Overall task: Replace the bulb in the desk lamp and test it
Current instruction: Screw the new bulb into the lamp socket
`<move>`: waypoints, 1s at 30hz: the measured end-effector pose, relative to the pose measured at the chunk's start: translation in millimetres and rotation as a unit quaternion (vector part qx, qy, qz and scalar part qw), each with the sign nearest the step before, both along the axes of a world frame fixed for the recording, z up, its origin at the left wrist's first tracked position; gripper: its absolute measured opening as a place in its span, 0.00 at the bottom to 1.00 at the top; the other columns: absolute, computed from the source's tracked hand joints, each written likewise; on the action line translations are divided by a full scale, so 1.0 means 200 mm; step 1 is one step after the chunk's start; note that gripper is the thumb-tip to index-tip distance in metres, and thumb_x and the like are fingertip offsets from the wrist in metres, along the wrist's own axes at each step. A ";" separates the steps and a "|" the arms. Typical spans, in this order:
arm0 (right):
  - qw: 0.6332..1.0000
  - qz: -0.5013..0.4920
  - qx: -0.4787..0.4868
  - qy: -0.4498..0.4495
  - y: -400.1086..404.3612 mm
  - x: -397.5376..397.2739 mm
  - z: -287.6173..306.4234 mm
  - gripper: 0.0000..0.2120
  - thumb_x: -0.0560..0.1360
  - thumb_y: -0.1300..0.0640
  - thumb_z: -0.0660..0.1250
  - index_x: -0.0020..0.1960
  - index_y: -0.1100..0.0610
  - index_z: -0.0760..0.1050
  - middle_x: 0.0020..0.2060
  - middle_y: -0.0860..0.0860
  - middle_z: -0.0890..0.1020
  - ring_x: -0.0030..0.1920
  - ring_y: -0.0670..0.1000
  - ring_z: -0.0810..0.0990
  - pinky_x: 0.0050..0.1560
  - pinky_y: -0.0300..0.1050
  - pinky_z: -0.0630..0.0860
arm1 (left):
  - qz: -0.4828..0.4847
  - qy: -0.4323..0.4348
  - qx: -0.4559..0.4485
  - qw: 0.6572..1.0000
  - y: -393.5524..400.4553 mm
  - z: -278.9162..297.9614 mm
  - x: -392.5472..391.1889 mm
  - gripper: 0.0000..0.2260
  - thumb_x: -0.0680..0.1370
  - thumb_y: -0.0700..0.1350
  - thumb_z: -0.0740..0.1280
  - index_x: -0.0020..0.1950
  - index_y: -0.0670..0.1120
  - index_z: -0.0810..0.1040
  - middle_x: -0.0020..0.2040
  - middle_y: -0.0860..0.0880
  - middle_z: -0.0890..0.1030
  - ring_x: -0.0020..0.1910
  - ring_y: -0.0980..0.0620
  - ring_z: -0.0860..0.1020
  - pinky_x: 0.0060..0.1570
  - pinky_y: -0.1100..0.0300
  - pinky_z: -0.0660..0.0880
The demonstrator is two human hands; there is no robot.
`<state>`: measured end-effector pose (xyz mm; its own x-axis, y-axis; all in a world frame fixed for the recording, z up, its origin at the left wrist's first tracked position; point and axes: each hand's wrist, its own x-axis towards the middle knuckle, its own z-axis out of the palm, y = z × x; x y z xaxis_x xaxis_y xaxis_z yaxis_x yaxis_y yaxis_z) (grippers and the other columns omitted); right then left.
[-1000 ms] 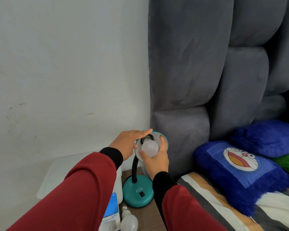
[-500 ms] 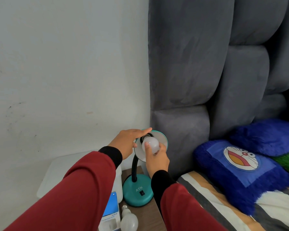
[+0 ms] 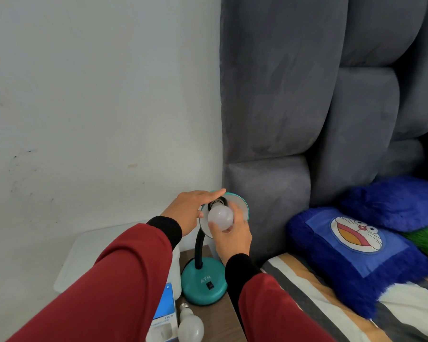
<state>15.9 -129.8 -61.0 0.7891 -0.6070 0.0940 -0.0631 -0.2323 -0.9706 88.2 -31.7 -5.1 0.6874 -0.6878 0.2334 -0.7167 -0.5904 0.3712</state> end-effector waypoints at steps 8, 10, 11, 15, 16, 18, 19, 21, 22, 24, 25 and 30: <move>1.000 -0.006 0.003 -0.017 0.00 0.00 -0.01 0.34 0.72 0.52 0.70 0.73 0.47 0.57 0.66 0.54 0.70 0.65 0.54 0.71 0.61 0.44 0.70 | 0.000 -0.006 0.001 1.000 0.00 0.00 0.00 0.37 0.76 0.25 0.59 0.74 0.60 0.60 0.71 0.52 0.70 0.69 0.54 0.69 0.60 0.73 0.62; 1.000 0.007 -0.007 -0.003 0.00 -0.01 0.00 0.32 0.72 0.55 0.69 0.72 0.45 0.60 0.66 0.54 0.71 0.61 0.53 0.74 0.61 0.44 0.71 | 0.001 -0.004 -0.001 1.000 0.00 0.00 0.00 0.37 0.76 0.25 0.59 0.74 0.60 0.60 0.71 0.52 0.70 0.69 0.54 0.69 0.59 0.74 0.61; 1.000 0.010 0.007 -0.002 -0.01 -0.01 0.00 0.29 0.74 0.53 0.68 0.71 0.45 0.62 0.64 0.55 0.74 0.56 0.51 0.76 0.58 0.41 0.73 | 0.001 -0.004 -0.001 1.000 0.00 0.00 0.00 0.37 0.76 0.25 0.59 0.74 0.60 0.60 0.71 0.53 0.70 0.69 0.55 0.69 0.59 0.74 0.61; 0.999 0.005 0.035 0.006 -0.02 0.00 0.00 0.29 0.76 0.44 0.63 0.73 0.49 0.59 0.64 0.56 0.75 0.57 0.52 0.76 0.55 0.37 0.70 | 0.001 0.001 -0.005 1.000 0.01 0.00 0.00 0.37 0.75 0.24 0.58 0.74 0.60 0.61 0.71 0.52 0.71 0.68 0.54 0.69 0.59 0.73 0.63; 1.000 0.001 0.022 -0.003 -0.01 0.00 0.00 0.31 0.75 0.45 0.65 0.73 0.48 0.58 0.66 0.56 0.73 0.62 0.53 0.74 0.59 0.40 0.71 | 0.000 -0.001 -0.005 1.000 0.00 0.00 0.00 0.37 0.75 0.24 0.58 0.74 0.59 0.61 0.71 0.52 0.70 0.69 0.54 0.69 0.59 0.73 0.63; 1.000 0.002 -0.010 -0.016 0.00 0.00 -0.01 0.33 0.72 0.51 0.70 0.73 0.45 0.58 0.67 0.53 0.70 0.64 0.54 0.73 0.64 0.47 0.72 | 0.000 -0.002 -0.003 1.000 0.00 0.00 0.00 0.38 0.75 0.24 0.58 0.74 0.60 0.60 0.71 0.52 0.70 0.69 0.55 0.69 0.58 0.74 0.62; 1.000 0.009 -0.012 -0.010 0.00 0.00 -0.01 0.32 0.72 0.53 0.70 0.72 0.44 0.59 0.66 0.53 0.71 0.62 0.53 0.74 0.63 0.46 0.73 | 0.001 -0.003 -0.003 1.000 0.00 0.00 0.00 0.38 0.75 0.23 0.58 0.74 0.60 0.60 0.71 0.52 0.70 0.69 0.55 0.69 0.58 0.74 0.62; 1.000 0.014 0.012 0.001 -0.01 -0.01 0.00 0.28 0.74 0.52 0.69 0.71 0.45 0.62 0.62 0.55 0.75 0.53 0.50 0.77 0.57 0.41 0.74 | 0.001 -0.005 0.000 1.000 0.00 -0.01 0.00 0.38 0.75 0.24 0.58 0.74 0.60 0.60 0.71 0.52 0.70 0.68 0.55 0.69 0.58 0.74 0.62; 1.000 0.014 0.027 0.002 -0.02 -0.01 0.00 0.27 0.74 0.50 0.68 0.71 0.46 0.62 0.61 0.55 0.76 0.50 0.49 0.77 0.54 0.39 0.73 | 0.001 -0.006 0.001 1.000 0.00 -0.01 0.00 0.38 0.75 0.24 0.59 0.74 0.60 0.60 0.70 0.52 0.70 0.68 0.54 0.69 0.59 0.74 0.62; 0.999 0.012 0.032 0.002 -0.03 -0.01 0.00 0.28 0.75 0.48 0.67 0.71 0.47 0.61 0.61 0.56 0.77 0.49 0.49 0.76 0.51 0.36 0.71 | 0.001 -0.007 0.000 1.000 0.00 -0.01 0.00 0.38 0.75 0.24 0.58 0.74 0.60 0.60 0.70 0.52 0.71 0.68 0.54 0.70 0.59 0.73 0.63; 1.000 0.009 0.021 -0.001 -0.03 -0.01 0.00 0.30 0.74 0.48 0.67 0.72 0.47 0.60 0.62 0.56 0.76 0.52 0.50 0.76 0.53 0.37 0.71 | 0.001 -0.008 -0.001 1.000 0.00 -0.01 0.01 0.38 0.75 0.24 0.58 0.74 0.60 0.60 0.71 0.52 0.70 0.68 0.54 0.69 0.59 0.73 0.63; 1.000 0.017 -0.009 0.001 -0.01 0.00 0.00 0.29 0.73 0.50 0.69 0.71 0.44 0.62 0.63 0.55 0.75 0.57 0.52 0.76 0.61 0.46 0.74 | 0.002 -0.011 -0.002 1.000 0.00 -0.01 0.00 0.37 0.75 0.24 0.59 0.74 0.60 0.59 0.72 0.52 0.69 0.69 0.54 0.69 0.61 0.72 0.63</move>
